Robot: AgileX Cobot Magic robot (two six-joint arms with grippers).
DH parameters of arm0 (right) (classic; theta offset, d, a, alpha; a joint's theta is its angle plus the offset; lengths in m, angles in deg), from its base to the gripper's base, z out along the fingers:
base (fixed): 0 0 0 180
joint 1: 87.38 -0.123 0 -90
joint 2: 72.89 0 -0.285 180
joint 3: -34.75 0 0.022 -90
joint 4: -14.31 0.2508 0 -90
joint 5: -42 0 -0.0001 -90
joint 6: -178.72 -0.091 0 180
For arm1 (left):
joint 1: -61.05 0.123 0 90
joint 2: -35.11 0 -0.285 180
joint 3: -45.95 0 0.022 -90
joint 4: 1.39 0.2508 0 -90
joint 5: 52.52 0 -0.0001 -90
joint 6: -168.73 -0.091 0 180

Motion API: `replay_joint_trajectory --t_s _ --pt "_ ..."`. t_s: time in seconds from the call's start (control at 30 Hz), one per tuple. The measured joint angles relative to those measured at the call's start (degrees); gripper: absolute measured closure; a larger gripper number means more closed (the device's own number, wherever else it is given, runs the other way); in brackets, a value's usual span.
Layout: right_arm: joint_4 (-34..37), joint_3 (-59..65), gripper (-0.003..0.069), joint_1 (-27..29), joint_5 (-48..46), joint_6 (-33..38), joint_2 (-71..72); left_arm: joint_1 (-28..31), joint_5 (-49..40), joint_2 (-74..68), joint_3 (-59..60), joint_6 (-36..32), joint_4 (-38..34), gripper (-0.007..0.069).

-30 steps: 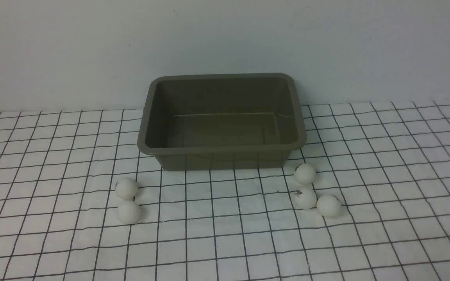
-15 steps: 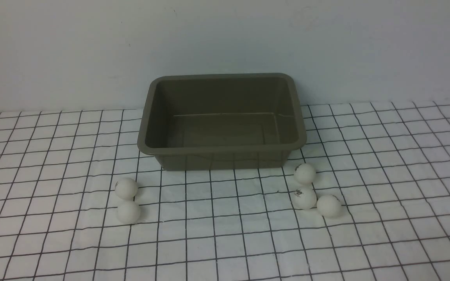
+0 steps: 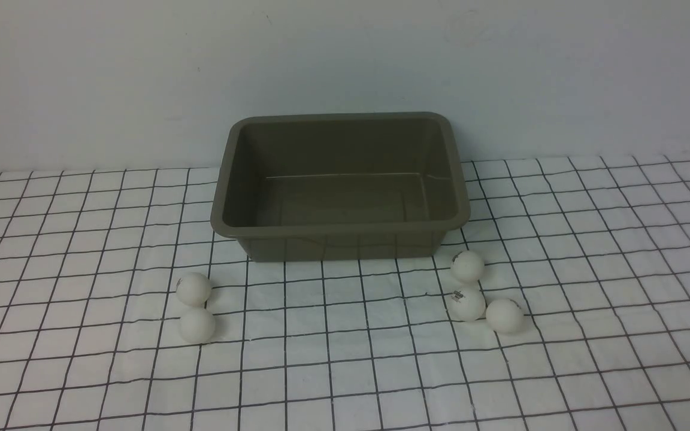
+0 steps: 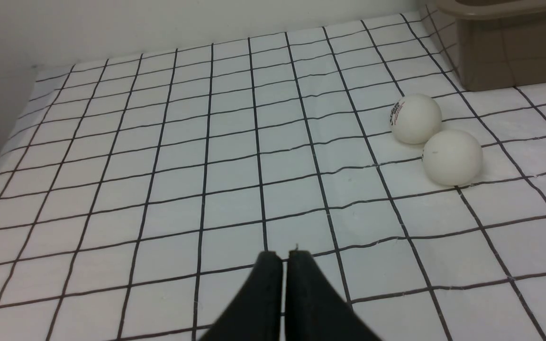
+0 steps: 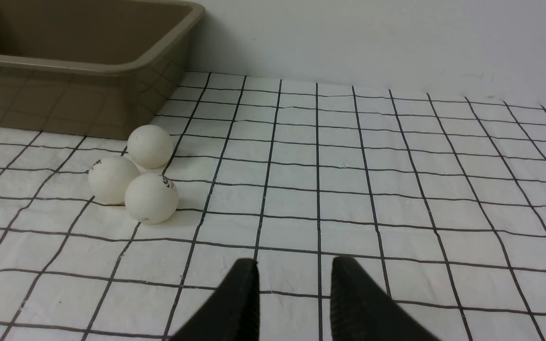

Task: Put the table tennis balls into the box on the white checkered tablecloth.
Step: 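Reach for and grasp a ping pong ball on the table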

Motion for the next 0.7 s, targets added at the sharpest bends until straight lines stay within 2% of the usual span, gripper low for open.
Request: replay_joint_trajectory --t_s 0.23,0.37,0.4,0.43,0.47,0.53,0.57,0.7 --pt "2.91 0.05 0.0454 0.00 0.34 -2.18 0.00 0.00 0.00 0.00 0.00 0.00 0.00 0.0629" --pt "11.64 0.19 0.0454 0.00 0.98 -6.85 0.00 0.00 0.00 0.00 0.00 0.00 0.00 0.0629" --pt "17.81 0.32 0.0454 0.00 1.23 -9.42 0.00 0.00 0.00 0.00 0.00 0.00 0.00 0.0629" --pt "17.81 0.32 0.0454 0.00 1.23 -9.82 0.00 0.00 0.00 0.00 0.00 0.00 0.00 0.0629" --pt "24.12 0.43 0.0454 0.00 1.42 -12.31 0.00 0.00 0.00 0.00 0.00 0.00 0.00 0.0629" --pt "26.25 0.49 0.0454 0.00 1.48 -12.92 0.00 0.00 0.00 0.00 0.00 0.00 0.00 0.0629" --pt "31.86 0.55 0.0454 0.00 1.54 -13.71 0.00 0.00 0.00 0.00 0.00 0.00 0.00 0.0629" --pt "37.00 0.60 0.0454 0.00 2.74 -13.77 0.00 0.00 0.00 0.00 0.00 0.00 0.00 0.0629"
